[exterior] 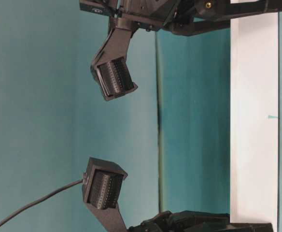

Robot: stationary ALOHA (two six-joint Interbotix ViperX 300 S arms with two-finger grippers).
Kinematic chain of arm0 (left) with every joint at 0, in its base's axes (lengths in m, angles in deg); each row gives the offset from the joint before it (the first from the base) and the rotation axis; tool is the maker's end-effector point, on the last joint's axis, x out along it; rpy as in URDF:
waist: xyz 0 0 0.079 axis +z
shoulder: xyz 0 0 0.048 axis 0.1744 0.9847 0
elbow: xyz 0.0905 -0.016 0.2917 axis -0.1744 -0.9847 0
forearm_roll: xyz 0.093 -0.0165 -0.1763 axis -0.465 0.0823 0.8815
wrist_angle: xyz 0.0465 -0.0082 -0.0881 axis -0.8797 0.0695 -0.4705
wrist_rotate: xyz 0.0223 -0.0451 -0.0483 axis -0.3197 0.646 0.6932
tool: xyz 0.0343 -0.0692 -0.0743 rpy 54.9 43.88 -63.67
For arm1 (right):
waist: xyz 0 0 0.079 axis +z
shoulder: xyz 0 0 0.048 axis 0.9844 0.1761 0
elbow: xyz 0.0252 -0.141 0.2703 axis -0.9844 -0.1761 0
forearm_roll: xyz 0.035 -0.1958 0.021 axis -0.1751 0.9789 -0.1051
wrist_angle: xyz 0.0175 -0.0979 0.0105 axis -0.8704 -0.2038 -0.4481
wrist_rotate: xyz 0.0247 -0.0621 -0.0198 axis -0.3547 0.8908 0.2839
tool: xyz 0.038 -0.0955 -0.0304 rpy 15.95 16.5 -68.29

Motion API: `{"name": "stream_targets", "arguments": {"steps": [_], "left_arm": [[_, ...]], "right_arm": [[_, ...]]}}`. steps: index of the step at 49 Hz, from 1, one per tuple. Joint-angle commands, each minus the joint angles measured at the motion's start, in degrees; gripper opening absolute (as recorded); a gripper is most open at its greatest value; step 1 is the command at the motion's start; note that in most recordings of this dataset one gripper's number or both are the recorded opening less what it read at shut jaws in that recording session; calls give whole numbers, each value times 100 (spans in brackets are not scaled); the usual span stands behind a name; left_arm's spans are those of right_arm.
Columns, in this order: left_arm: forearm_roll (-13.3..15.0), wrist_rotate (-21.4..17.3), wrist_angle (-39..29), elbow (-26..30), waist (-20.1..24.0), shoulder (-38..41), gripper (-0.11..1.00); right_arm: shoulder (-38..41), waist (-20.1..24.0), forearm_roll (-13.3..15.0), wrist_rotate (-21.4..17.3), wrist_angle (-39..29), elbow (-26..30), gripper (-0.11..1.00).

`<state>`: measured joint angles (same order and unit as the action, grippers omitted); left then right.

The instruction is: Lift a wooden board with both hands.

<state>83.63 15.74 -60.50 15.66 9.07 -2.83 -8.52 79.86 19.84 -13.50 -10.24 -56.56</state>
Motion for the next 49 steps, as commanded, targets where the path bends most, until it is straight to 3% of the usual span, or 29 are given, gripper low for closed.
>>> {"name": "stream_targets", "arguments": {"steps": [1, 4, 6, 15, 21, 31, 49], "left_arm": [[18, 35, 44, 26, 9, -70, 17], [18, 44, 53, 35, 18, -70, 18], [18, 44, 44, 35, 18, -70, 24], [18, 18, 114, 18, 0, -176, 79], [18, -18, 114, 9, 26, -246, 99], [18, -18, 79, 26, 44, -598, 99], [18, 70, -9, -18, 105, -1916, 99]], "right_arm": [[26, 18, -18, -79, 26, 26, 78], [26, 18, -18, -88, 26, 18, 78], [26, 18, -18, -88, 26, 18, 79], [26, 18, -18, -88, 26, 26, 79], [18, 18, -18, -97, 26, 26, 79], [-229, 9, -18, -132, -35, 88, 79], [-1512, -202, 26, -158, -114, 167, 79]]}}
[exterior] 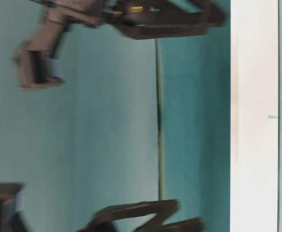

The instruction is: Lift a wooden board with both hands.

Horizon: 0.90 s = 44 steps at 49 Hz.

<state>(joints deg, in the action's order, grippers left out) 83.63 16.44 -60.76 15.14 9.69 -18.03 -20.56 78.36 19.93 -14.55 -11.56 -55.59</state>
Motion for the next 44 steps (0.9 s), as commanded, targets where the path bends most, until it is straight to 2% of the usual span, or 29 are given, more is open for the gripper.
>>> {"name": "stream_targets", "arguments": {"steps": [1, 11, 18, 28, 36, 44], "left_arm": [[18, 0, 18, 35, 53, -475, 99], [18, -26, 44, -26, 123, -1187, 99], [18, 26, 44, -220, 141, -1617, 99], [18, 26, 132, -457, 132, -2197, 99], [18, 26, 527, -606, 141, -2698, 99], [18, 26, 738, -747, 237, -3129, 99]], "right_arm": [[-378, -79, 18, -53, 18, 70, 79], [-1318, -281, 97, -44, 97, 26, 80], [-1890, -396, 105, -53, 360, -132, 86], [-2628, -413, 105, -62, 1257, -633, 90], [-3252, -431, 105, -44, 2074, -976, 91], [-3894, -448, 132, -26, 2294, -1204, 91]]}}
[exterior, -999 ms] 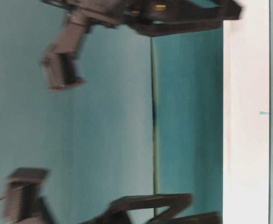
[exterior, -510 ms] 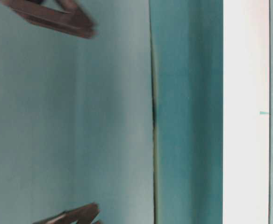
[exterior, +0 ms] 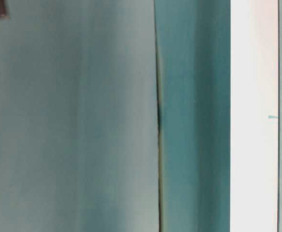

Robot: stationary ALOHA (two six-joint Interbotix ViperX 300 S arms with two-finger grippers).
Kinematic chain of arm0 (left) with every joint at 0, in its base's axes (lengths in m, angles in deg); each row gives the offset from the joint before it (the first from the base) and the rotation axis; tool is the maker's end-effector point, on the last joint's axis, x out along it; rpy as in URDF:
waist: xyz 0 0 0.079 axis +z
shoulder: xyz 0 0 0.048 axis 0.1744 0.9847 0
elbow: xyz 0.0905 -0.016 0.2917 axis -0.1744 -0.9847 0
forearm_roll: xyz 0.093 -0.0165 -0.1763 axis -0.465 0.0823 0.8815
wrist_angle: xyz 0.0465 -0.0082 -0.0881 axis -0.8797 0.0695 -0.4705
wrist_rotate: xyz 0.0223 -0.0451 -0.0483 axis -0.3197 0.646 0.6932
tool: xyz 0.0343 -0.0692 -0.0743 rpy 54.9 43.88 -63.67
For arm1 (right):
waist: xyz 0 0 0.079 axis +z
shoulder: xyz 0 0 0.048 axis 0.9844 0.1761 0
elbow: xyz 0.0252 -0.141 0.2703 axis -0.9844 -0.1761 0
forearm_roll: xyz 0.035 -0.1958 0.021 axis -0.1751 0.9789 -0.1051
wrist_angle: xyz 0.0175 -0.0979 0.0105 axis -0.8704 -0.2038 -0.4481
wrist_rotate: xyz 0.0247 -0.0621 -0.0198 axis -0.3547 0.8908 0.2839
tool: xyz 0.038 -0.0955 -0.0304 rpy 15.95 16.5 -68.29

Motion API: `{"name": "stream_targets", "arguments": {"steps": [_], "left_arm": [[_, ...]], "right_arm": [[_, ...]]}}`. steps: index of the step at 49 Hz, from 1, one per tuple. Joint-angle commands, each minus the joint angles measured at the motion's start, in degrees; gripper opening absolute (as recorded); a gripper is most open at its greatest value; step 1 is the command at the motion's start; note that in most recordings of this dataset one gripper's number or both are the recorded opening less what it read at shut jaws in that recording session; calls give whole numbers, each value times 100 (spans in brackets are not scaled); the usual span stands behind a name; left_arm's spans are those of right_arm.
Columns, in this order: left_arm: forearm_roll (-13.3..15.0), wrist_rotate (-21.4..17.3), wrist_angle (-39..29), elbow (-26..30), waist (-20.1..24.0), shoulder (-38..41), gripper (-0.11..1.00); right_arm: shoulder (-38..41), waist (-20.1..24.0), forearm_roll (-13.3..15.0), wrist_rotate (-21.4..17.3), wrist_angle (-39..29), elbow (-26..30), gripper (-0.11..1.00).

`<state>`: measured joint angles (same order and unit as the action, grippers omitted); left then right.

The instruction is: Lift a wooden board with both hands.

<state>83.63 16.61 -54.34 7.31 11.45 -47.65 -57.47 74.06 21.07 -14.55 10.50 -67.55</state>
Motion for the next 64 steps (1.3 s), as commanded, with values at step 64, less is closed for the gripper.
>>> {"name": "stream_targets", "arguments": {"steps": [64], "left_arm": [[18, 18, 475, -62, 193, -1310, 99]], "right_arm": [[-1670, -26, 44, -62, 624, -800, 90]]}}
